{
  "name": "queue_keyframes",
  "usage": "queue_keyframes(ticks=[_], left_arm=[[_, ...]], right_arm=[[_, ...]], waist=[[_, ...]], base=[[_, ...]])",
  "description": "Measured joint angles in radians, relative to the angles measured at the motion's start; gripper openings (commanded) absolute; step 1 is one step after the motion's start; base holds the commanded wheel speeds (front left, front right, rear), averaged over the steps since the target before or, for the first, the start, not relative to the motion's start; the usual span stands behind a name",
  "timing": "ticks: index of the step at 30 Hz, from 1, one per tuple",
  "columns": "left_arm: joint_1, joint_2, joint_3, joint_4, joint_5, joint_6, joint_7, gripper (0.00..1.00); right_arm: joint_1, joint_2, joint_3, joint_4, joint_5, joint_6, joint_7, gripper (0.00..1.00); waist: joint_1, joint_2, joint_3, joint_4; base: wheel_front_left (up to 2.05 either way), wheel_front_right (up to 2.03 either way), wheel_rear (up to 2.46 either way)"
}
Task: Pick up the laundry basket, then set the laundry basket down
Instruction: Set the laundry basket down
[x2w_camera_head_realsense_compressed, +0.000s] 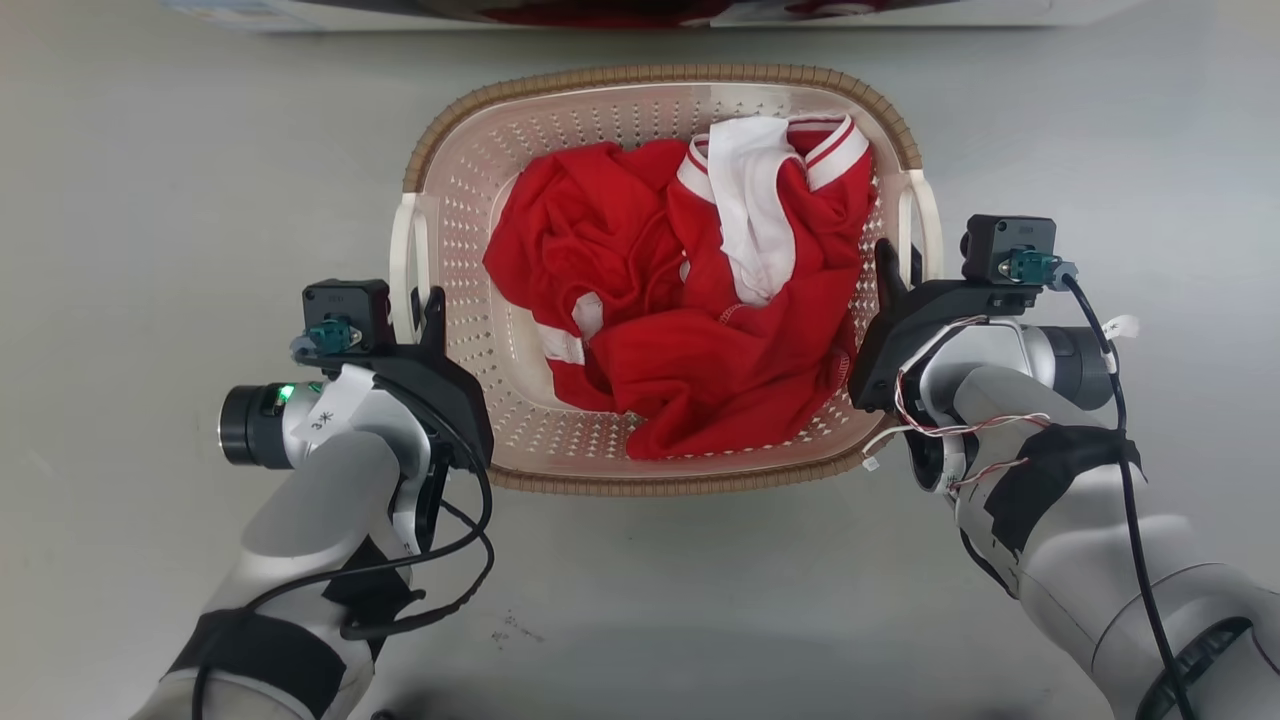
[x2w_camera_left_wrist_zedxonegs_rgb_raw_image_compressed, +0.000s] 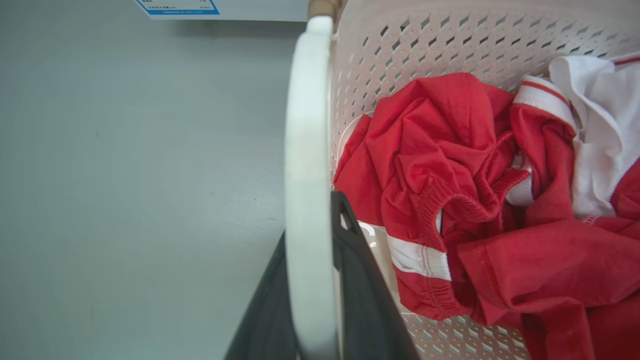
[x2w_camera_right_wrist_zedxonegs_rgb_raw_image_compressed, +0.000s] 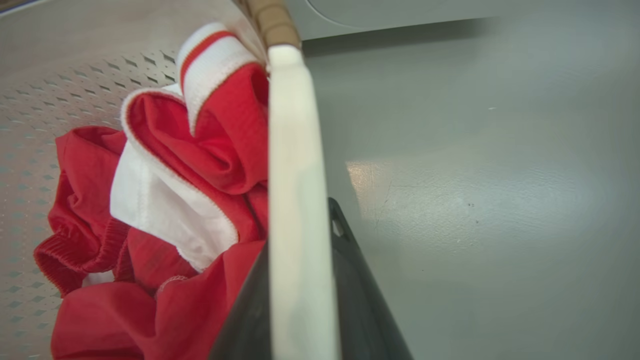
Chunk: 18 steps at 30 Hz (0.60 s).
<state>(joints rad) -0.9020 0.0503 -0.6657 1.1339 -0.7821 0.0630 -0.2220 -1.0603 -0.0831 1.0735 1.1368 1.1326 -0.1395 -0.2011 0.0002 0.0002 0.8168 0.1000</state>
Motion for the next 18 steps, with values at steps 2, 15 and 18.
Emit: queue_keyframes(ticks=[2,15,18], left_arm=[[-0.006,-0.002,0.002,0.002,0.000,0.000,0.000,0.00],[-0.042,-0.004,0.010,0.018,0.005,0.000,-0.019,0.00],[-0.053,-0.005,0.010,0.022,0.009,0.000,-0.019,0.00]], right_arm=[[-0.002,0.000,0.000,0.003,-0.002,0.000,-0.004,0.00],[-0.034,0.000,0.002,0.004,-0.007,0.000,-0.022,0.00],[-0.035,0.000,0.002,0.004,-0.007,0.000,-0.029,0.00]], waist=[[0.0000,0.0000,0.016,0.002],[-0.0002,-0.0001,0.060,0.008],[-0.0001,-0.0001,0.065,0.009]], base=[[0.00,0.00,0.00],[0.00,0.00,0.00],[0.00,0.00,0.00]])
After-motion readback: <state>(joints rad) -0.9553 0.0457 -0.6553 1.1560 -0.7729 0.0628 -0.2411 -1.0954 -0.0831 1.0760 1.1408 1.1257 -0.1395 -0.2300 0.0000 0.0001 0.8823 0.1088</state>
